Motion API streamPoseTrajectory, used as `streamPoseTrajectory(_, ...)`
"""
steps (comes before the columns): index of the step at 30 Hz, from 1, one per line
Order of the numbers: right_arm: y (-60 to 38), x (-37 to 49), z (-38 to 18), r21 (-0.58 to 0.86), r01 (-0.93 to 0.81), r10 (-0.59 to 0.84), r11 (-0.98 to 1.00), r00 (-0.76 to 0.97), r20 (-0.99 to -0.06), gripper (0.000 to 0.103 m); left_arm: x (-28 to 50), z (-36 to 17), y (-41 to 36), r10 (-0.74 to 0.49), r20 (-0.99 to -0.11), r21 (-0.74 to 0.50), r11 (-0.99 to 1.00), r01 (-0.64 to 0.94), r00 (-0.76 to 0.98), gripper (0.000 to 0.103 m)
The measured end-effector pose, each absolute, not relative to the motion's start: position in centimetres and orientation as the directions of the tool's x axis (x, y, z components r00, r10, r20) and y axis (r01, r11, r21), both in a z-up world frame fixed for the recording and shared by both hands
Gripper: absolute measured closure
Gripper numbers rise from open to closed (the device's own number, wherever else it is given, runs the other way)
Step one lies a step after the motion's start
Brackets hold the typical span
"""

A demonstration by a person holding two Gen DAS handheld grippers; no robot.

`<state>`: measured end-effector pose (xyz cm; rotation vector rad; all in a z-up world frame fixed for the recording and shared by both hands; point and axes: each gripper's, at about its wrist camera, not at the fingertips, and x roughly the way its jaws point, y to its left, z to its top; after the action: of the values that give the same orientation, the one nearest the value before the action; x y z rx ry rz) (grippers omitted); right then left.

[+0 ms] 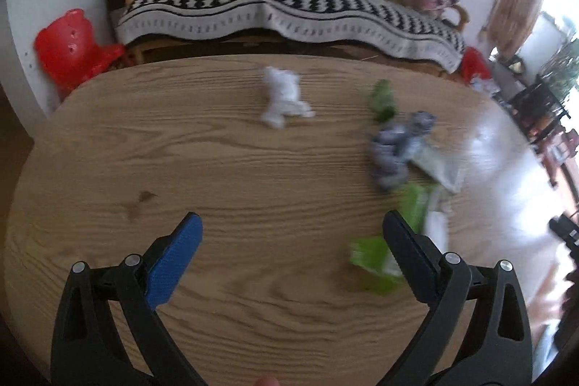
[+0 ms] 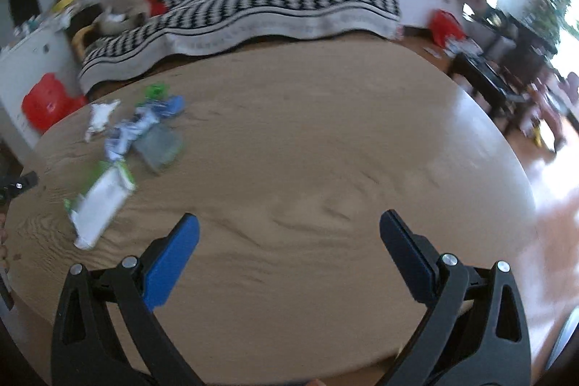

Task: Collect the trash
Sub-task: 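Move both open grippers back over the table toward the remaining trash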

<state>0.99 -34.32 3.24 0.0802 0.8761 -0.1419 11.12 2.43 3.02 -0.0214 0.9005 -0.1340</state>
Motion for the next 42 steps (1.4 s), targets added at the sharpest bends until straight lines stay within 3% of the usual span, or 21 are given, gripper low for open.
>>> streamPoseTrajectory(12, -23.0, 7.2, 1.1, 0.026, -0.065, 0.058, 0.998, 0.558, -0.828, 0.007, 12.1, 0.7, 0.8, -0.199, -0.809, -0.042, 0.958, 0.284, 0.552, 0.006)
streamPoseTrajectory(25, -16.0, 9.2, -2.5, -0.012, -0.198, 0.088, 0.980, 0.490, -0.867, 0.007, 11.6, -0.5, 5.5, -0.092, -0.828, -0.001, 0.987, 0.163, 0.553, 0.006)
streamPoseTrajectory(32, -21.4, 8.2, -2.3, -0.070, -0.105, -0.008, 0.992, 0.501, -0.865, 0.007, 12.3, -0.1, 6.1, -0.080, -0.818, 0.007, 0.989, 0.149, 0.569, 0.006)
streamPoseTrajectory(42, -21.6, 8.2, -1.0, 0.066, -0.071, 0.093, 0.995, 0.493, -0.865, 0.007, 16.2, 0.3, 4.4, -0.077, -0.803, 0.026, 0.986, 0.165, 0.591, 0.006)
